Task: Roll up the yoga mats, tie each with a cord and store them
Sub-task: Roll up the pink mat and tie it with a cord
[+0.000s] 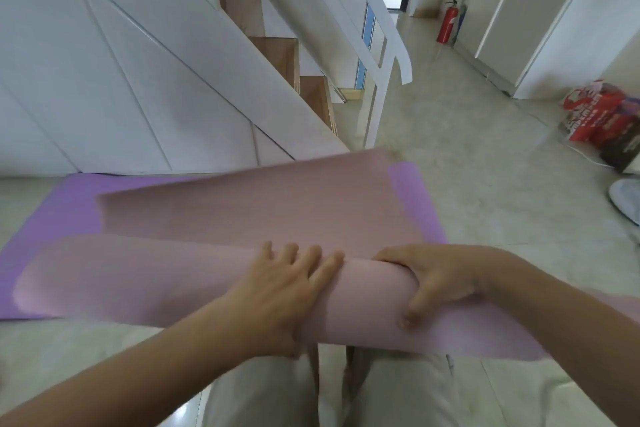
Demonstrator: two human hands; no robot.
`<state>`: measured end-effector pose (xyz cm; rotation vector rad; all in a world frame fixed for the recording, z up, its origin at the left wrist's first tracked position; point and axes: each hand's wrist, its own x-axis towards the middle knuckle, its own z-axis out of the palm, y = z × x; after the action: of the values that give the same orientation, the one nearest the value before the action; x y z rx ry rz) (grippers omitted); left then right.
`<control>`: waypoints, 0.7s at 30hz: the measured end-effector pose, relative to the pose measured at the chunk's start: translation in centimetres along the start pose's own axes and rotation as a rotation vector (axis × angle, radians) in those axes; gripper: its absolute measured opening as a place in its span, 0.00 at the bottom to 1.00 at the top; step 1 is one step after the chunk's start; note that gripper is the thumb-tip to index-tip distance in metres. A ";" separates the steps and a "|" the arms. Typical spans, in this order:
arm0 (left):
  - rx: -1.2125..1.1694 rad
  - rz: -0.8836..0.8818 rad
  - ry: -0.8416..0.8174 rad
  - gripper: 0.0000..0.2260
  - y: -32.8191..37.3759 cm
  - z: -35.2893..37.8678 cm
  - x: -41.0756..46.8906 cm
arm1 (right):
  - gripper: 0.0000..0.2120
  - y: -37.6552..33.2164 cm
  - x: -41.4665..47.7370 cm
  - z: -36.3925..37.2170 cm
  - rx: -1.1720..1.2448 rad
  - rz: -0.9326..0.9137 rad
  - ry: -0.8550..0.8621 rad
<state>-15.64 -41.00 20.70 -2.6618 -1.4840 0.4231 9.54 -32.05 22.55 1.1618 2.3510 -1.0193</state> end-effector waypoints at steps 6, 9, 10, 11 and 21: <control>-0.568 -0.055 -0.313 0.48 -5.7 -1.6 4.5 | 0.67 -1.6 -0.3 3.9 -0.672 -0.003 0.389; -0.855 -0.108 -0.520 0.45 -7.7 -1.6 7.2 | 0.61 -1.1 1.1 5.1 -0.698 -0.036 0.580; -0.879 -0.124 -0.549 0.45 -7.9 -1.7 7.5 | 0.57 -0.8 1.5 4.6 -0.674 -0.041 0.597; -0.869 -0.135 -0.553 0.44 -7.9 -1.9 7.5 | 0.54 -0.5 1.7 4.0 -0.651 -0.040 0.587; 0.027 0.039 0.063 0.57 -1.5 0.3 1.7 | 0.43 -0.2 -0.3 -1.7 0.014 0.023 0.025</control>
<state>-16.11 -38.78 20.37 -2.6606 -1.4017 0.3555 9.61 -31.04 24.01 1.2105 2.3480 -1.0203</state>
